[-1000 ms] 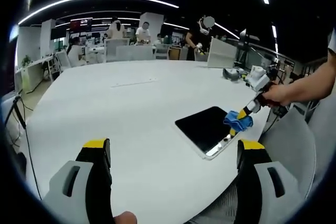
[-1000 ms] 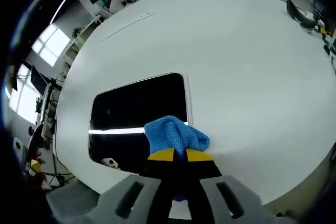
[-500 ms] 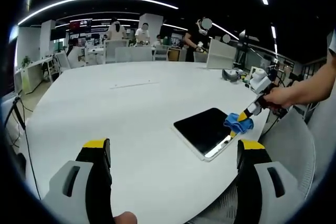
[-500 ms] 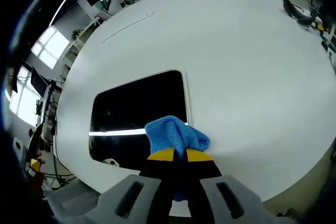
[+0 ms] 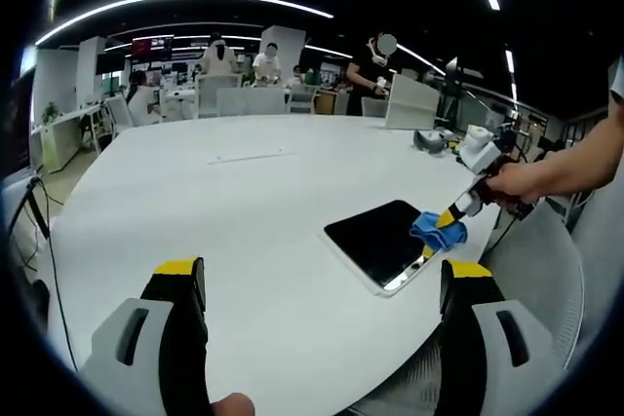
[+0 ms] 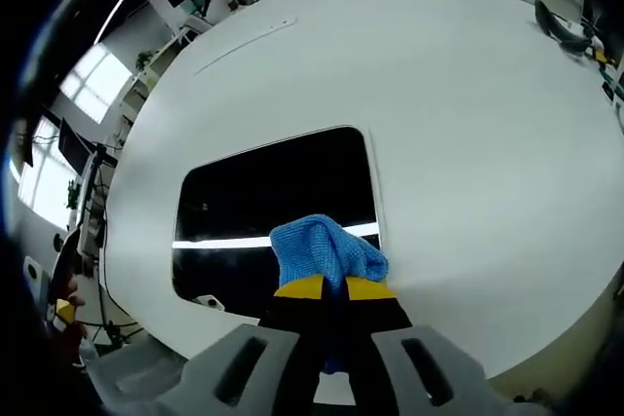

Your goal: Wipe the mirror surface with the cleaning cloth until all visible marks leave the cleaned area.

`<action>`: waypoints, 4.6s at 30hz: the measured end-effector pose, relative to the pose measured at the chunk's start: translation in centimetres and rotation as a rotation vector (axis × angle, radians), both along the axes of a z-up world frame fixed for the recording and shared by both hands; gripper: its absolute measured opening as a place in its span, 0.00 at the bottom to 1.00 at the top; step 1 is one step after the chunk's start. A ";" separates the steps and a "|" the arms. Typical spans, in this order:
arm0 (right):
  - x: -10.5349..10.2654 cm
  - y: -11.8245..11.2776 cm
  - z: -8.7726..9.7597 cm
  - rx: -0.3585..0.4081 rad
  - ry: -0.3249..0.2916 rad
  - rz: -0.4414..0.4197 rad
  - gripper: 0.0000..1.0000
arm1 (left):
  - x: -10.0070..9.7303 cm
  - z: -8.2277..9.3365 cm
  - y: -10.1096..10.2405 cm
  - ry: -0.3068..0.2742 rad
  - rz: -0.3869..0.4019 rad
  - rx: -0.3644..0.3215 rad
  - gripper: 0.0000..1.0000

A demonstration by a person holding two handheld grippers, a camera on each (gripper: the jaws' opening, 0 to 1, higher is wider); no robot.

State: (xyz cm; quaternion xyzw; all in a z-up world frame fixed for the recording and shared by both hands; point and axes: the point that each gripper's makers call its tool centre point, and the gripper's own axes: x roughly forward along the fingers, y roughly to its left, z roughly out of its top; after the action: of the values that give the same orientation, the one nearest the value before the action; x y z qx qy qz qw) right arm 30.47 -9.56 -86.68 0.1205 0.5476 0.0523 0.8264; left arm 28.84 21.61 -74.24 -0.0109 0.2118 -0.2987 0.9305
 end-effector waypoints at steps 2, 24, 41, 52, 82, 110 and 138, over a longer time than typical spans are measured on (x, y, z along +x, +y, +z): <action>0.0 0.4 0.0 -0.001 -0.001 0.002 0.00 | 0.1 0.0 0.0 -0.001 -0.001 -0.003 0.99; 0.3 4.4 0.0 -0.001 -0.009 0.025 0.01 | 1.0 -0.2 -0.6 -0.005 -0.002 -0.035 0.99; 0.8 9.0 0.1 0.030 -0.022 0.054 0.00 | 1.7 -0.2 0.5 0.000 -0.004 -0.020 0.99; 0.8 11.0 0.1 0.033 -0.026 0.079 0.00 | 1.6 -0.1 0.7 0.004 0.003 -0.023 0.99; 0.1 15.4 0.2 0.028 -0.033 0.187 0.00 | 1.1 -0.4 -0.3 -0.001 -0.009 -0.037 0.99; 2.7 15.4 0.2 -0.012 -0.060 0.222 0.00 | 1.3 -0.4 0.7 0.000 0.017 -0.049 0.99; 7.7 15.5 0.1 -0.037 -0.077 0.269 0.00 | 0.3 -1.3 1.3 0.007 0.083 -0.052 0.98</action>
State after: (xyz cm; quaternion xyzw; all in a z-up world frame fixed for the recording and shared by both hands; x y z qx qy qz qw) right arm 38.20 5.98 -86.54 0.0288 0.5275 0.1571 0.8344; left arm 29.10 22.95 -75.53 -0.0447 0.2068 -0.2654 0.9406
